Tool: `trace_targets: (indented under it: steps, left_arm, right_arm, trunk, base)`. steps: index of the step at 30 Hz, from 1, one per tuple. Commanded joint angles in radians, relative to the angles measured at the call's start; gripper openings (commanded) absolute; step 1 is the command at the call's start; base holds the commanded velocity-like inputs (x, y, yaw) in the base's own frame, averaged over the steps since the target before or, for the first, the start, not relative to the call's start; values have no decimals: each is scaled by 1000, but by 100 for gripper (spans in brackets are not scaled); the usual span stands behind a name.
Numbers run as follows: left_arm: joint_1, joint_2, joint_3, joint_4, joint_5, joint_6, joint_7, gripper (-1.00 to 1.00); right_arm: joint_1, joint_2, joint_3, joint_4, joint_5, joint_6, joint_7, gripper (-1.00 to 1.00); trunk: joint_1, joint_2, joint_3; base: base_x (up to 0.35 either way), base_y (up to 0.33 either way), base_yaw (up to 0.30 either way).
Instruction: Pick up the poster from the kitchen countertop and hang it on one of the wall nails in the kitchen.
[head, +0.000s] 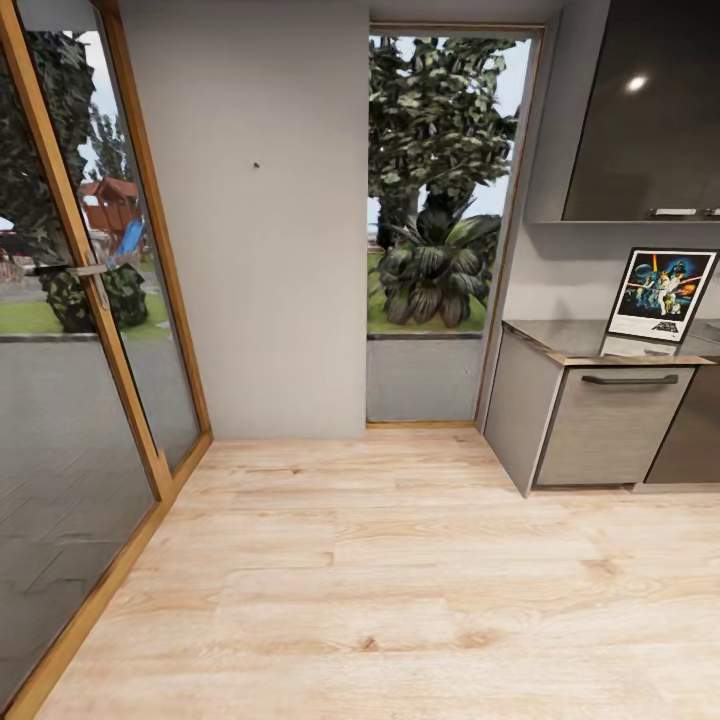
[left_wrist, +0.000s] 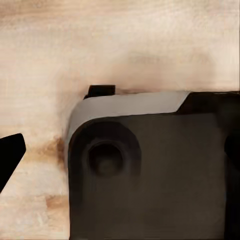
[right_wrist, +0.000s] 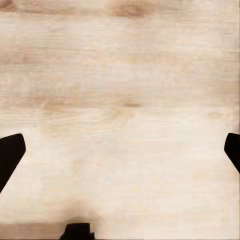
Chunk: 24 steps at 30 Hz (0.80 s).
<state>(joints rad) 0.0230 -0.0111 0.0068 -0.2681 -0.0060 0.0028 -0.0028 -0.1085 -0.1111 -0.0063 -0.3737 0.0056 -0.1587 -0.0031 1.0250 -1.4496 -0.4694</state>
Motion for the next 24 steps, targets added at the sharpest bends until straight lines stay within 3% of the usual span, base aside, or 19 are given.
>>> trace_targets:
  steps: [1,9,15,24]
  left_arm:
    - [0,3,1,-438,-1,0,-1,100]
    - [0,19,2,-422,0,-66,-2,100]
    - [0,19,2,-421,0,-77,-2,100]
    - [0,19,3,-421,0,-77,-2,100]
  right_arm:
    - [-87,-1,2,-66,1,-5,0,100]
    - [-91,-19,-1,-72,0,-11,-4,100]
    - [-90,-22,-1,-55,-2,-12,-3,100]
    - [-89,-22,-1,-47,-2,-14,-3,100]
  trunk:
    - [0,0,-1]
    - [0,0,-1]
    - [0,0,-1]
    - [0,0,2]
  base:
    - [0,0,0]
    - [0,0,0]
    - [0,0,-10]
    - [127,-144,-191]
